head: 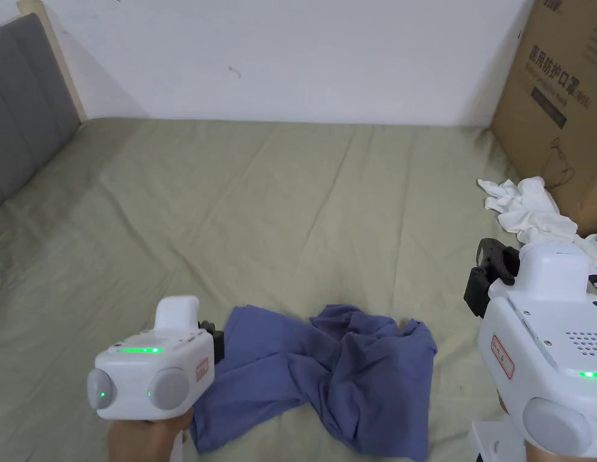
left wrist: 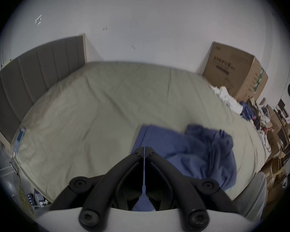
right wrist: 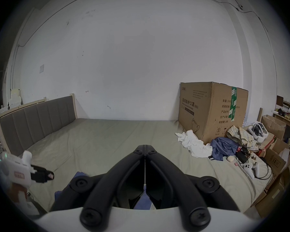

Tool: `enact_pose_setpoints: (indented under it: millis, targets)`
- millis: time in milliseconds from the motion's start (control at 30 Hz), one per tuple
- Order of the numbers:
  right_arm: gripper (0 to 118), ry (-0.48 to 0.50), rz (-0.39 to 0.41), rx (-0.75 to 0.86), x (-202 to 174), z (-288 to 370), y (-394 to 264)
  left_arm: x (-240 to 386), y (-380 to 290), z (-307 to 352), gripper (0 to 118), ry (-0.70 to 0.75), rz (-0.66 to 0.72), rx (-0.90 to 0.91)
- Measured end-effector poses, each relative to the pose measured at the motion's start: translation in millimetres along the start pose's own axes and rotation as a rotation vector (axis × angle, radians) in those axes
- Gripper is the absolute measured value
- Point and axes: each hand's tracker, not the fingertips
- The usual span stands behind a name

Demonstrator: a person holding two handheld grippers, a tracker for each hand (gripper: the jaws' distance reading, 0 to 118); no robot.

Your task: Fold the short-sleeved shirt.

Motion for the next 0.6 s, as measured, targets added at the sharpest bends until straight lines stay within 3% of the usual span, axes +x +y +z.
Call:
enact_pose_setpoints:
  millis: [233,267,300,333,367,600]
  targets:
    - [3,0.007,-0.003,-0.041,1,-5,-13,-5,-36,-26,6,0.043,0.026,-0.174]
    - [3,0.008,-0.003,-0.045,1,-6,-14,-5,-39,-29,19,0.044,0.029,-0.207]
    - [3,0.009,-0.002,-0.050,1,-7,-15,-6,-40,-32,44,0.036,0.034,-0.233]
    - [3,0.010,-0.003,-0.055,2,-7,-16,-6,-42,-36,78,0.043,0.043,-0.263]
    - [3,0.012,-0.005,-0.059,2,-8,-17,-6,-46,-39,100,0.060,0.045,-0.299]
    - [3,0.018,-0.010,-0.080,5,-12,-22,-8,-57,-54,110,0.101,0.083,-0.354]
